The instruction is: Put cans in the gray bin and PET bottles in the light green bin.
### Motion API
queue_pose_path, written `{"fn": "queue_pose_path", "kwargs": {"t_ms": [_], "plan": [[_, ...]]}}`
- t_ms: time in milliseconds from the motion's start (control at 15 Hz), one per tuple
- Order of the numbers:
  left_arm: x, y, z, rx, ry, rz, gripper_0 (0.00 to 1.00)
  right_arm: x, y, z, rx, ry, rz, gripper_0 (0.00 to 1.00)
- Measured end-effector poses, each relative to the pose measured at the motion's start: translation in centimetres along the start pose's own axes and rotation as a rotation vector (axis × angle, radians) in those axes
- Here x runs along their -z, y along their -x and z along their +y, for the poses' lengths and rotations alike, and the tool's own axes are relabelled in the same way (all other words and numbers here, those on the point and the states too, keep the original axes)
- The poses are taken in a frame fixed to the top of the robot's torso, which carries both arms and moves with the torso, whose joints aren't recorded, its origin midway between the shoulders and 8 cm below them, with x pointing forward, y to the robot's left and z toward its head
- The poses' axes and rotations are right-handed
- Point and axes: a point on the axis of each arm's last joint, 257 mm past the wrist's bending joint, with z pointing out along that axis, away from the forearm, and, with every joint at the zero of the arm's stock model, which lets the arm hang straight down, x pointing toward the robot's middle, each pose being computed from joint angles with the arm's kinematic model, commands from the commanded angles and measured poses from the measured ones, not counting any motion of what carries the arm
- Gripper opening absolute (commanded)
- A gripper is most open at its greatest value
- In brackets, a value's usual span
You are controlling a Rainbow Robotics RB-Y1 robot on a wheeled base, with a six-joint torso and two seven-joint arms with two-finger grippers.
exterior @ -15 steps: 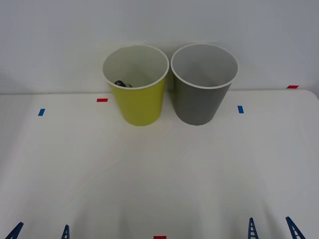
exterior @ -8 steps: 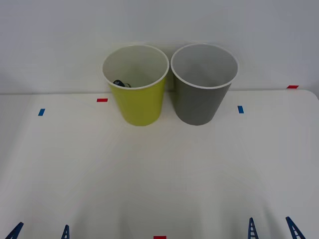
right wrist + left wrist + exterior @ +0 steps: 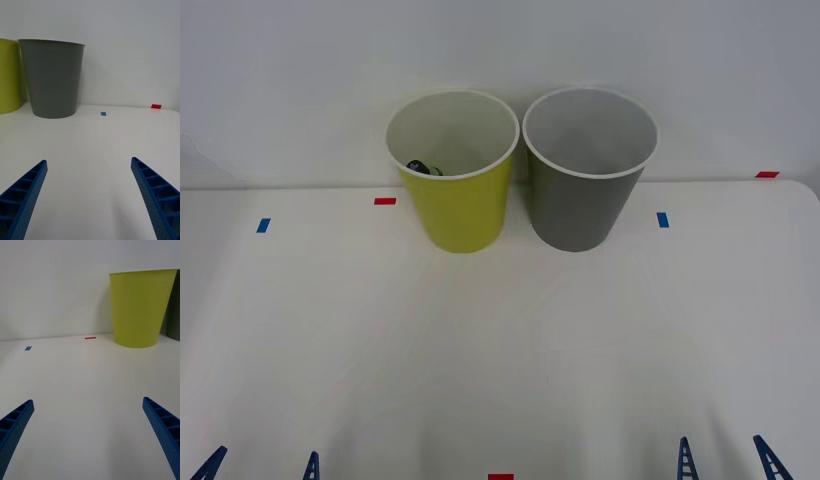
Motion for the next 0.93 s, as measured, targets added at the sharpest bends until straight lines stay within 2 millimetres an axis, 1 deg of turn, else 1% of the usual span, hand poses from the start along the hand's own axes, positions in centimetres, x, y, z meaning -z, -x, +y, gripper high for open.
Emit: {"fn": "queue_pose_path", "kwargs": {"t_ms": [933], "plan": [[0.00,0.00,0.00,0.000,0.000,0.000,1.00,0.00,0.00,0.00,0.000,0.000,0.000,0.77]]}}
